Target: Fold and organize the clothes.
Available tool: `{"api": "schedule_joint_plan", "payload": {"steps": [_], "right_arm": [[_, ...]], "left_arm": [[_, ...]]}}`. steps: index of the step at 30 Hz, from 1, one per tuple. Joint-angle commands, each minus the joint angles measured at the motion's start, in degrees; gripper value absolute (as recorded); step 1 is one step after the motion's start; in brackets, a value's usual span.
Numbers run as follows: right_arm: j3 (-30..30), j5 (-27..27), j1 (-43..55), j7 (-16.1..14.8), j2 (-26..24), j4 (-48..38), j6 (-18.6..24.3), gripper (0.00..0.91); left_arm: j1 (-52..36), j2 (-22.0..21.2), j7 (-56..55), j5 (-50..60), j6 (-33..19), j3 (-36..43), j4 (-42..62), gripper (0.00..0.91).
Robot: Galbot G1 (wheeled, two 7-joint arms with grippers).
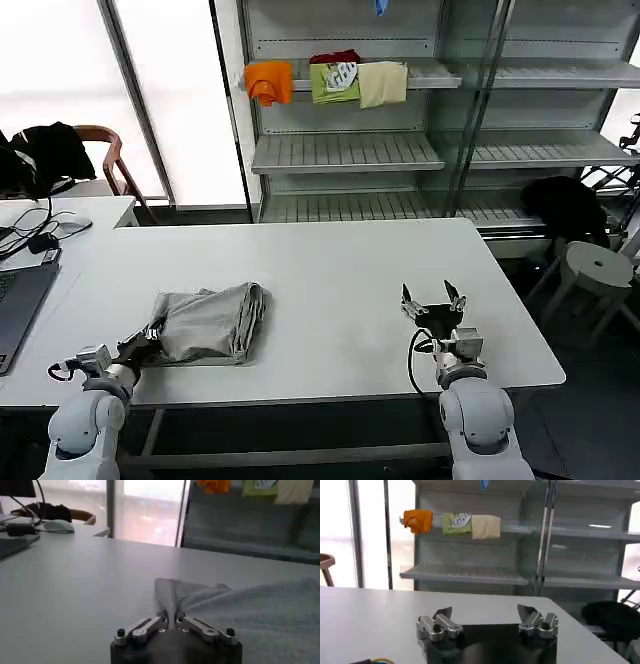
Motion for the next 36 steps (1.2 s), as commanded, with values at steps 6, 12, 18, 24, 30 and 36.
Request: {"api": "schedule_joint_plan", "payload": {"steps": [6, 12, 18, 24, 30, 36], "right_arm": [[-0.19, 0.63, 0.54, -0.09, -0.72, -0.75, 0.35, 0.907], [-0.62, 1.20, 1.11, -0.26, -0.98, -2.35, 1.38, 0.907], [-1.07, 1.18, 1.39, -0.24, -0.29, -3.17, 1.76, 0.907], [-0.39, 1.33, 0.06, -0.20, -0.39, -3.12, 2.55, 0.907], [1.05, 1.61, -1.85, -0.06, -1.42, -3.15, 3.50, 0.907], [2.13, 1.80, -2.26, 0.21, -2.35, -3.13, 3.55, 0.907]], "left_arm": [[-1.60, 17.85, 6.88, 12.12, -7.52, -11.24, 0.90, 0.010], [-4.84, 30.53, 10.96, 16.33, -8.85, -15.43, 4.50, 0.010], [-9.23, 33.88, 12.83, 18.75, -6.71, -14.18, 0.13, 0.020], [-3.61, 23.07, 13.57, 25.24, -7.64, -10.30, -9.98, 0.020], [1.52, 1.62, 9.84, 38.98, -15.05, 0.42, -6.86, 0.020], [3.22, -7.57, 7.19, 43.92, -16.37, 8.70, -8.04, 0.020]]}}
